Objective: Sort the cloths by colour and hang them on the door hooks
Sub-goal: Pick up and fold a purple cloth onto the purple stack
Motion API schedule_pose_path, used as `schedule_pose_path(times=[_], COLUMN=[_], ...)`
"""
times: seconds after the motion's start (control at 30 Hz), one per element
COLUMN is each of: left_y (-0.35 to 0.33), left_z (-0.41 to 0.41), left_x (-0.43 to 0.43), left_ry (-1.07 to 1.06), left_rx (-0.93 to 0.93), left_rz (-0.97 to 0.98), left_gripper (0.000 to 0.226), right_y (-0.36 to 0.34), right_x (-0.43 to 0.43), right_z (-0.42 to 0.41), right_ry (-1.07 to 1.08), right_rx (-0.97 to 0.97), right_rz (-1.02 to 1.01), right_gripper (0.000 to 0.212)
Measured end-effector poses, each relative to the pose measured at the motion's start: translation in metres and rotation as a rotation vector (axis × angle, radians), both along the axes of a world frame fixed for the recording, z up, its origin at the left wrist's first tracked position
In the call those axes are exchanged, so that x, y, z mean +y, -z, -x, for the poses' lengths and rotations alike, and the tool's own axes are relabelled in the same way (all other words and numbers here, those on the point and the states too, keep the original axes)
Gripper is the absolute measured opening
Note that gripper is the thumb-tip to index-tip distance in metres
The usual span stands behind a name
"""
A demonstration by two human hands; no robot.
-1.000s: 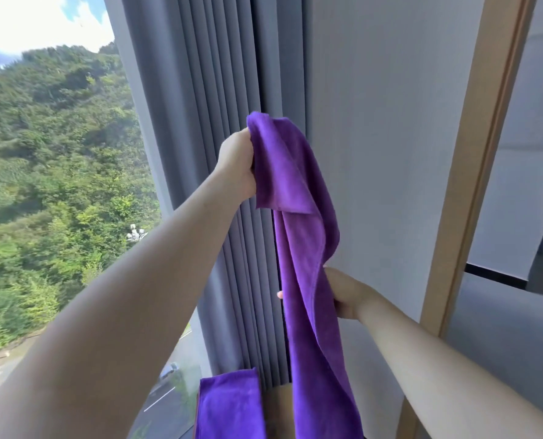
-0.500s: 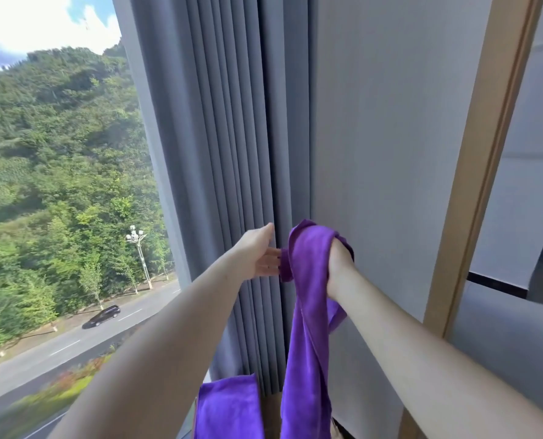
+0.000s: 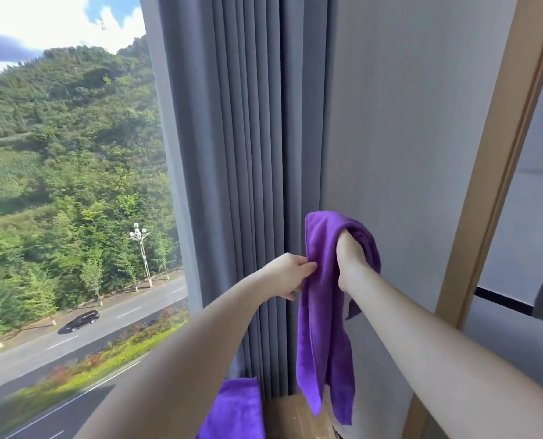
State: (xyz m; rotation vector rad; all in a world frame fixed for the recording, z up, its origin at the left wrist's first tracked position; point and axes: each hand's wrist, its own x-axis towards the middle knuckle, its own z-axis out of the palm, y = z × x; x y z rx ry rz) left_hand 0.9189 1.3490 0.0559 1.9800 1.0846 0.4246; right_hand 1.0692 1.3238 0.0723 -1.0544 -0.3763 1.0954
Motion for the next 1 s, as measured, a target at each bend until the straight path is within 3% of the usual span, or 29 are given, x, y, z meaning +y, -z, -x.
schedule_pose_path(times=[0.03, 0.07, 0.17, 0.33, 0.5, 0.63, 0.9, 1.0], left_y=[-0.004, -0.007, -0.017, -0.034, -0.056, -0.070, -0.093, -0.099], left_z=[-0.002, -0.003, -0.005, -0.007, -0.003, 0.004, 0.033, 0.044], left_x=[0.000, -0.001, 0.002, 0.011, 0.018, 0.023, 0.035, 0.039], left_ry=[-0.001, -0.008, -0.054, -0.122, -0.296, -0.430, -0.571, -0.573], left_rx=[0.014, 0.013, -0.052, -0.224, -0.466, -0.640, -0.902, -0.948], left_rz=[-0.071, -0.137, -0.230, -0.084, 0.090, 0.222, 0.321, 0.333], left_gripper=[0.039, 0.040, 0.039, 0.034, 0.030, 0.023, 0.017, 0.030], right_y=[-0.007, -0.003, -0.019, 0.005, 0.004, 0.002, 0.007, 0.015], right_x=[-0.012, 0.002, -0.014, -0.015, -0.026, -0.030, -0.036, -0.034], right_z=[0.010, -0.001, 0.001, -0.021, -0.036, -0.050, -0.071, -0.079], right_ry=[-0.135, -0.090, -0.119, -0.181, -0.371, -0.319, -0.313, -0.300], right_rx=[-0.162, -0.338, -0.300, -0.383, -0.350, -0.311, -0.111, 0.014], right_rz=[0.004, 0.070, 0.164, 0.216, 0.231, 0.266, 0.192, 0.130], right_gripper=[0.031, 0.036, 0.055, 0.074, 0.046, 0.023, 0.016, 0.020])
